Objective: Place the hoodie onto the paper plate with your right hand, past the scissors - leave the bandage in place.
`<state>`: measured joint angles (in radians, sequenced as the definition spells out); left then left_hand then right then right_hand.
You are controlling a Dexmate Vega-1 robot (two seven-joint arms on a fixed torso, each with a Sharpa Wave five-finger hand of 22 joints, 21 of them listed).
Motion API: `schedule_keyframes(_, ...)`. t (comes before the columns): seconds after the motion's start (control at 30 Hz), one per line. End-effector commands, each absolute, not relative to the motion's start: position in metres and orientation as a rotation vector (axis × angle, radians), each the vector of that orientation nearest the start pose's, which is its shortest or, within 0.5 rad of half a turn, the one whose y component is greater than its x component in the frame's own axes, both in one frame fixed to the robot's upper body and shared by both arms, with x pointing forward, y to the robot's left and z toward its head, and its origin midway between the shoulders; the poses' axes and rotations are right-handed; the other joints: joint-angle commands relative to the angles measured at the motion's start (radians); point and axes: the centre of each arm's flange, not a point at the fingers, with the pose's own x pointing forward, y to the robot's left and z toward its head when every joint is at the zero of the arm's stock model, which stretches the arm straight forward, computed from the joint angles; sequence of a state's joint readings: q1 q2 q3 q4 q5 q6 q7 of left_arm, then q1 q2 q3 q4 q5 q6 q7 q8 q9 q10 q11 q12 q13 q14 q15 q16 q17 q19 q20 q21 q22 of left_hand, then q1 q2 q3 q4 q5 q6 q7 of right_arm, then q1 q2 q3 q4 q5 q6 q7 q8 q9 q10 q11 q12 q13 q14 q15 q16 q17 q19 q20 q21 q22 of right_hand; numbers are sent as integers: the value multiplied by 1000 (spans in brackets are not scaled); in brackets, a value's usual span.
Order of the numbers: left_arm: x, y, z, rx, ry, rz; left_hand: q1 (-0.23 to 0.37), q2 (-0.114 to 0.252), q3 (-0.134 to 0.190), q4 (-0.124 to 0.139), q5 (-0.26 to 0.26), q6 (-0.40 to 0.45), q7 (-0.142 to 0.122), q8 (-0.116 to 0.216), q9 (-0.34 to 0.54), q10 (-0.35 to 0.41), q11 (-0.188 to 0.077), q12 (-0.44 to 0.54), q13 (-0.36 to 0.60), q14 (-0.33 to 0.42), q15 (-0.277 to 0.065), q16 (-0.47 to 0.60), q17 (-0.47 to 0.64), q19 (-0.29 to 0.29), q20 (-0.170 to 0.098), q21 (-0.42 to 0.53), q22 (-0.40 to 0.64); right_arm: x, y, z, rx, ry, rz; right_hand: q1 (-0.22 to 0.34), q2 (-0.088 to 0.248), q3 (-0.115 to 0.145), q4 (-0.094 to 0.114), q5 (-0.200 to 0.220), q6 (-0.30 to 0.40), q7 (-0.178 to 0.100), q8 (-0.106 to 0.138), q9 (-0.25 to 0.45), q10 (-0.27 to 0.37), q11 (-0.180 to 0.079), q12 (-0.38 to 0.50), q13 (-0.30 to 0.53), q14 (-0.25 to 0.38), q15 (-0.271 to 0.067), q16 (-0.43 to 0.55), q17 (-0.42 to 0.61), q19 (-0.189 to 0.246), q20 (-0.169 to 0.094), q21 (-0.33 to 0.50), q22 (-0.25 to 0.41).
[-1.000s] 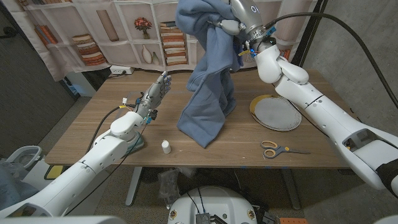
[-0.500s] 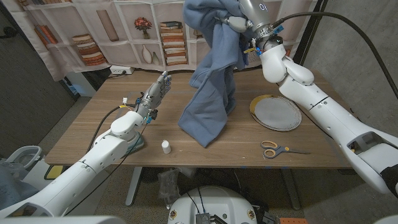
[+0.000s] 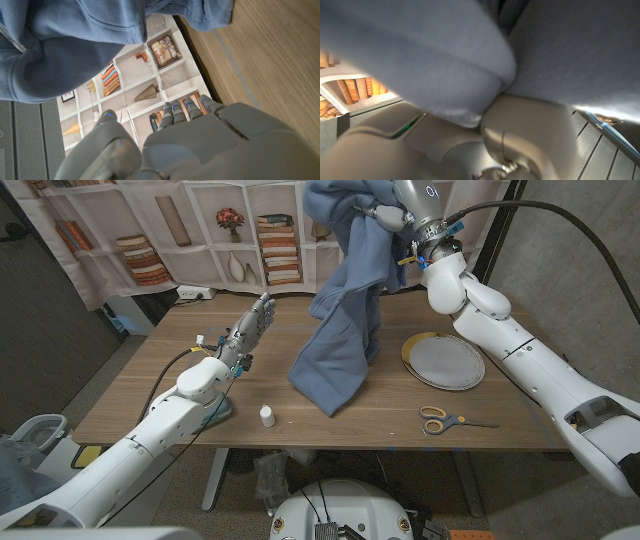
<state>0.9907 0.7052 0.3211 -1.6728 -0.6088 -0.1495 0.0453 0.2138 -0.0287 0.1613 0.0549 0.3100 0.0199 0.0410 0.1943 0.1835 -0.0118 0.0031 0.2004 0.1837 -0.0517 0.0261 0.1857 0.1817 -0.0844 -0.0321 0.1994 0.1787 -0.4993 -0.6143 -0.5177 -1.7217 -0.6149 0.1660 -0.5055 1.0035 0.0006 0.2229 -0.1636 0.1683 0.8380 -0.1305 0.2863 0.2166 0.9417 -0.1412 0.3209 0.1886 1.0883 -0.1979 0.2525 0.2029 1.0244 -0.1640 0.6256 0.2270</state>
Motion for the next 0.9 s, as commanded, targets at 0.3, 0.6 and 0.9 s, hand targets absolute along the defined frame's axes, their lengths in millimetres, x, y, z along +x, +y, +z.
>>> schedule_keyframes(0.3,593,282,5,138,-620,-266,13,-2,-3,1,-5,1,6,5,5,2,3,2,5,-3,-2,4,3,-2,-18,4,5,489,-193,230,-1051,-1489,-458,161,165,55,42,8,42,-38,1,5,12,-3,-7,4,9,-32,-5,3,-2,-61,9,1)
schedule_keyframes(0.6,595,280,5,136,-622,-270,14,-1,-5,1,-5,2,5,5,5,2,2,2,5,-4,-2,4,3,-3,-18,4,5,483,-209,225,-1066,-1465,-512,161,166,57,43,7,43,-39,-2,5,13,-4,-9,4,9,-32,-7,3,-4,-61,10,1)
schedule_keyframes(0.9,598,279,9,143,-618,-274,14,-1,-6,1,-5,2,5,5,5,2,1,2,5,-4,-1,3,3,-4,-17,3,5,480,-223,220,-1090,-1427,-547,159,167,58,45,7,44,-40,-5,6,15,-4,-12,4,8,-32,-8,4,-7,-60,13,0)
